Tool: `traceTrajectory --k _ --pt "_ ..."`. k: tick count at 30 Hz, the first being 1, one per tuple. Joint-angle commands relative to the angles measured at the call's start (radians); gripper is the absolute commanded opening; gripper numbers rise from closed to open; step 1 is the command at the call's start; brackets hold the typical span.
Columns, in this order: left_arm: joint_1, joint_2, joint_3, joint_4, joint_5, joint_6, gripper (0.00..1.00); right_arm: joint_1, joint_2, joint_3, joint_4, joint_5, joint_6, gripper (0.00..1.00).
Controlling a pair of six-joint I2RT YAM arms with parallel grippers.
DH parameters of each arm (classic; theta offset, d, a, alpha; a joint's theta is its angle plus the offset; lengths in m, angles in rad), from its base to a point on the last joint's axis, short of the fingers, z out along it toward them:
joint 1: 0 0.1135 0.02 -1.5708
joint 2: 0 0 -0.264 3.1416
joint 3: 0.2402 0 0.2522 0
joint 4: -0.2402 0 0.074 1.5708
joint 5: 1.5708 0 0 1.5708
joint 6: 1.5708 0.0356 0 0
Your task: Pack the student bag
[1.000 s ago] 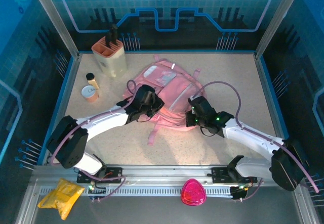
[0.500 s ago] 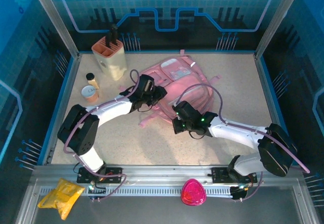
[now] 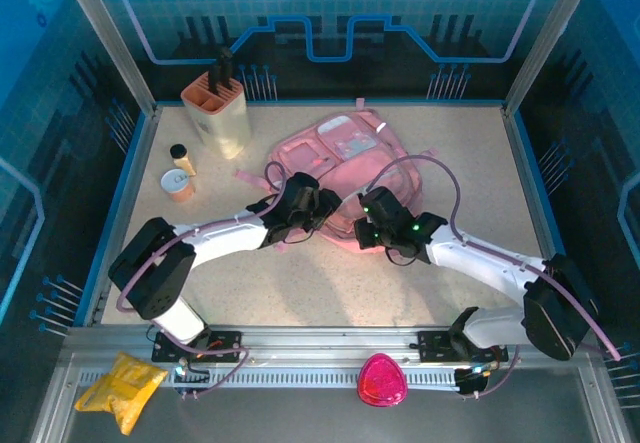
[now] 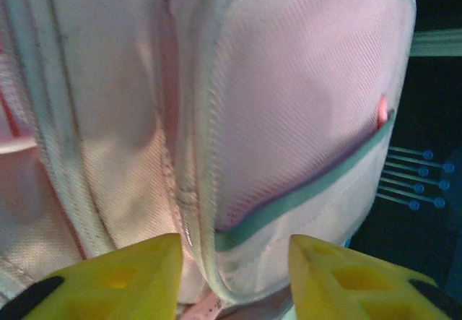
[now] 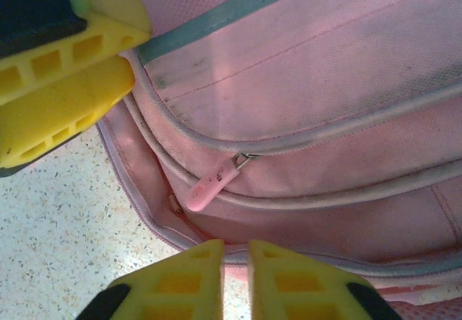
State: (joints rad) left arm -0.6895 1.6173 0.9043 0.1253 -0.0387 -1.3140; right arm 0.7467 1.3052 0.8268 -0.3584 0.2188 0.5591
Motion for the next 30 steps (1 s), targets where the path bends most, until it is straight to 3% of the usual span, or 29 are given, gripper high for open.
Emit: traceTrajectory --k 1,6,12,19,30 --pt "-0.014 0.04 0.05 0.003 -0.052 -0.035 0.36 -0.009 0.028 0.046 -0.011 -0.022 0.003 0.23" --pt "-0.014 0.055 0.047 0.018 -0.083 -0.061 0.17 -0.024 0.091 0.09 -0.011 -0.033 0.045 0.4" --pt "-0.014 0.038 0.056 0.008 -0.096 -0.077 0.02 -0.043 0.156 0.13 -0.033 -0.042 0.099 0.44" --pt "-0.015 -0.002 0.064 -0.001 -0.099 -0.08 0.0 -0.042 0.183 0.119 -0.01 -0.063 0.179 0.46" --pt "-0.03 -0.038 0.07 0.0 -0.11 -0.08 0.0 -0.036 0.266 0.158 0.047 -0.05 0.208 0.35"
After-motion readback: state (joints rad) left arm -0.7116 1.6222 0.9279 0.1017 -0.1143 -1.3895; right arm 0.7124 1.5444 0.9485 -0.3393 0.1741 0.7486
